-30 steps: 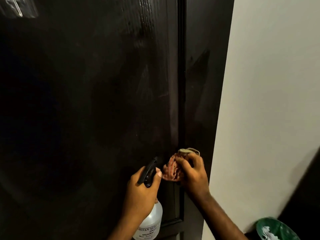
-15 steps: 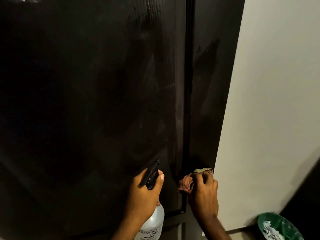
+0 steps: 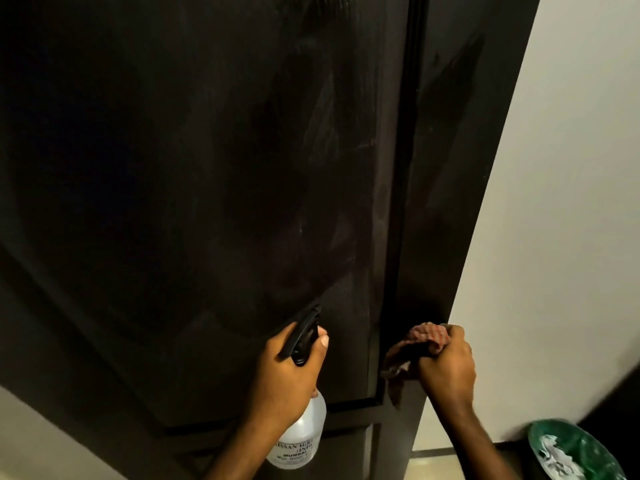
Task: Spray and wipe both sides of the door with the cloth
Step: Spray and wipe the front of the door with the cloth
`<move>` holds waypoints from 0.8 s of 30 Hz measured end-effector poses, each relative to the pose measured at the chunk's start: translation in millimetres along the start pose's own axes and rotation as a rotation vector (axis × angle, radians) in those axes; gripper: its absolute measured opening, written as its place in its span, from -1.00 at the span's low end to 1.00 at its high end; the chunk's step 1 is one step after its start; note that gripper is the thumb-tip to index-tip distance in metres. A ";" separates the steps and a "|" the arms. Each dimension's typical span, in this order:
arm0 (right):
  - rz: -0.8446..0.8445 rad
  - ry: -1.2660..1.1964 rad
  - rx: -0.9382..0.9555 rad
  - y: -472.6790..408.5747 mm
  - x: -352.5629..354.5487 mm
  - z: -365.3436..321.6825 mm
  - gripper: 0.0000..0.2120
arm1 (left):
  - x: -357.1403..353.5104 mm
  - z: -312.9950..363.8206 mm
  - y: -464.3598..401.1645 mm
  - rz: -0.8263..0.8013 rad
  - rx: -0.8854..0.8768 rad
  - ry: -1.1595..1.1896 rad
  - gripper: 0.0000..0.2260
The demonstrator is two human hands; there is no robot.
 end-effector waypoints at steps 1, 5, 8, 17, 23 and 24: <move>0.012 -0.069 -0.053 -0.5 3.7 3.9 -0.61 | -1.4 0.0 -0.5 -0.002 0.001 0.006 -0.95; -0.028 -0.143 -0.200 -5.8 10.0 17.4 -0.56 | -11.3 1.1 0.6 -0.026 0.008 0.018 -0.95; -0.009 -0.027 -0.159 -1.8 17.2 14.8 -0.59 | -20.2 2.4 0.2 -0.053 0.011 0.011 -0.95; -0.003 -0.167 0.047 20.5 4.9 16.0 -0.56 | -51.1 10.4 1.2 -0.117 0.006 0.006 -0.91; -0.032 -0.370 -0.179 13.0 -3.1 15.0 -0.60 | -63.6 13.0 6.5 -0.141 0.004 -0.002 -0.92; -0.014 -0.417 -0.244 10.6 -4.4 22.7 -0.63 | -65.4 13.2 7.7 -0.146 0.008 0.002 -0.92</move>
Point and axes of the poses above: each hand's wrist, its own y-axis away from the middle knuckle, its own x-axis out of the back of the hand, z = x × y, the point moved 4 cm from there along -y, towards the middle knuckle, and after that the axes turned 4 degrees about x, right-handed, at the moved point
